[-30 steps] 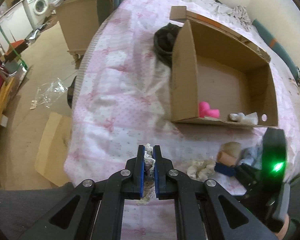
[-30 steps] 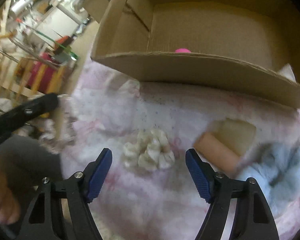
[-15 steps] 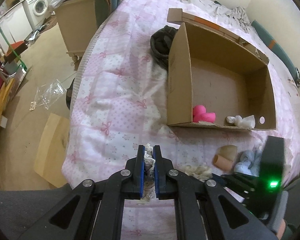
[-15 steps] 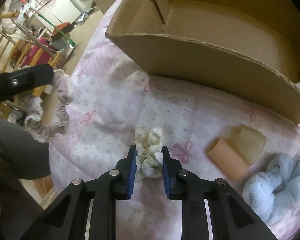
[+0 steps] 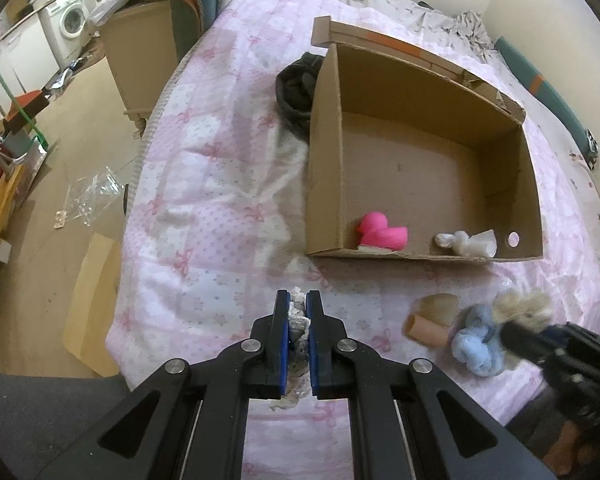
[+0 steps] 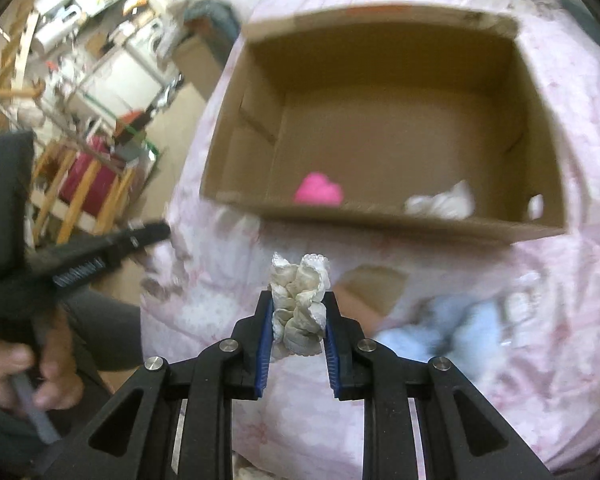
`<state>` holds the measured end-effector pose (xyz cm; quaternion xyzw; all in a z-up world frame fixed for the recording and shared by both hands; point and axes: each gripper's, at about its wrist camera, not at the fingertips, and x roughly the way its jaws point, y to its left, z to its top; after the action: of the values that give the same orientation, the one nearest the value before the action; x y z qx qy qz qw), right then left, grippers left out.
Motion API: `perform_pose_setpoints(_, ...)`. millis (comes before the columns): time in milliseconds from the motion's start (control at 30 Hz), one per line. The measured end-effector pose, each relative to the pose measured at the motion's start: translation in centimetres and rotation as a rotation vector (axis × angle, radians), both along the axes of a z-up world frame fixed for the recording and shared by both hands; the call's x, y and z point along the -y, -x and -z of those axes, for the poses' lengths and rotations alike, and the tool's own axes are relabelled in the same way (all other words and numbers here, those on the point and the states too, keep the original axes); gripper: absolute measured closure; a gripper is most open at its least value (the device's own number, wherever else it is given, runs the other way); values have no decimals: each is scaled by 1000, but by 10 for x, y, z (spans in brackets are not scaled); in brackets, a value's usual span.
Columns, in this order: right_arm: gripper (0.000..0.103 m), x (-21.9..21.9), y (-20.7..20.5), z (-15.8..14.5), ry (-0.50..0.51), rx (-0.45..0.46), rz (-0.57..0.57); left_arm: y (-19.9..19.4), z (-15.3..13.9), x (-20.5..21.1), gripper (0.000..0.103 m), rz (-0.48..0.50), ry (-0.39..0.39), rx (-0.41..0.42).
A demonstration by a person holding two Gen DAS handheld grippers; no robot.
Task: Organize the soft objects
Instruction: 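Carry both scrunchies over the box and release them inside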
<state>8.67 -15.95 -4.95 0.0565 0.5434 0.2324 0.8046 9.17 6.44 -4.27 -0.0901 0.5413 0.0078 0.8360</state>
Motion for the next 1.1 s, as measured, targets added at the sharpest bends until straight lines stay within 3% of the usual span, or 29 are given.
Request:
perform_pose_setpoints(100,78,6,-1,-12,-33,24,34,-1,-4,9,96,9,-1,24)
perform_pose_setpoints(333,78,23,1,5,-68,1,95,-2,-4,25,96,38,-49,43)
perform_pose_setpoints(533,78,30,-2,-5,-131,38,110,0,-7,20,96,16,-48,63)
perform_pose_setpoints(800,78,41,-17,-34,-203,94,123,-13,-59,12,96,-3,42,163)
perform_pose_setpoints(900,78,48,-28,-46,-213,122,127,-23,-82,12,96,19,111,225)
perform_pose_setpoints(1100,78,59,-51,-63,-242,203,153,-54,-107,23,96,55,114,285)
